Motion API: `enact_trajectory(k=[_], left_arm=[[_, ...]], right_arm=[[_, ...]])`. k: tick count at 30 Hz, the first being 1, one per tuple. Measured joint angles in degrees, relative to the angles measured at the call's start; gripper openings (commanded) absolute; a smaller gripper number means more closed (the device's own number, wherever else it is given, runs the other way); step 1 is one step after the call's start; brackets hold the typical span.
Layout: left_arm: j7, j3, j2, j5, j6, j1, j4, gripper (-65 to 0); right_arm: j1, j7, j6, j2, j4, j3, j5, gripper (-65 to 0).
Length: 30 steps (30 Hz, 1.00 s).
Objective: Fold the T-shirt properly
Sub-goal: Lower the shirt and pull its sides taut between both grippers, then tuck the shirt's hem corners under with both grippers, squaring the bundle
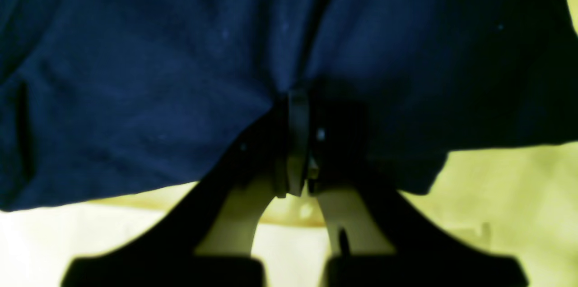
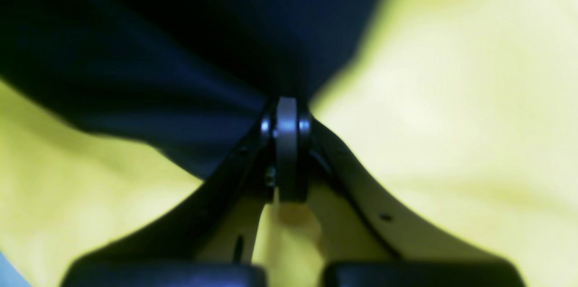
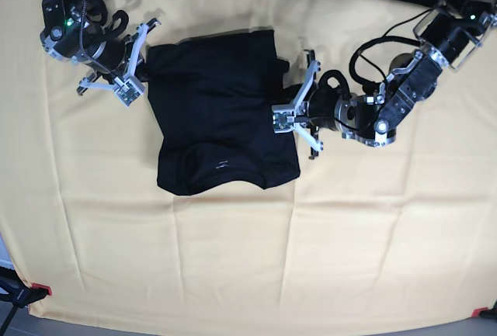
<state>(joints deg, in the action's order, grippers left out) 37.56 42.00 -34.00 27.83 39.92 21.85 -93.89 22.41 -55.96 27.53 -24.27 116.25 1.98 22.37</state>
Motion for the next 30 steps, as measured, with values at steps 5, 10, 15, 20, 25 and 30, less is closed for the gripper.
enact_trajectory(k=[5,10,15,20,25,30], left_arm=[[0.85,0.04,-0.31,-0.85,0.02,1.55,-0.52,-65.0],[1.03,0.09,-0.31,-0.83,0.02,7.58,-1.01,-65.0],[1.03,-1.64,-0.15,4.44,-3.74,8.85,-2.93,-65.0],[2.08,-3.98,-0.15,4.76,-6.49,7.34,-2.86,-65.0],[2.40,-4.20,-0.11,3.02,-6.54,5.55,-2.84,-65.0],[2.51,-4.20,-0.15,2.12,-7.78,3.56,-2.82,-65.0]], right_arm=[[3.93,-0.39,-0.07,0.46,7.43,0.20,5.07,-65.0],[3.45,5.29,-0.37,0.15,11.10,0.07,0.00,-65.0],[3.32,12.57,1.79,0.17,12.35,0.07,-0.13,-65.0],[-3.32,16.63,3.80,0.31,9.27,0.11,-0.09,-65.0],[-11.06,17.40,5.51,0.61,-0.28,0.11,3.85,-65.0],[-17.70,17.55,8.74,2.25,-9.86,0.28,4.66,-65.0]])
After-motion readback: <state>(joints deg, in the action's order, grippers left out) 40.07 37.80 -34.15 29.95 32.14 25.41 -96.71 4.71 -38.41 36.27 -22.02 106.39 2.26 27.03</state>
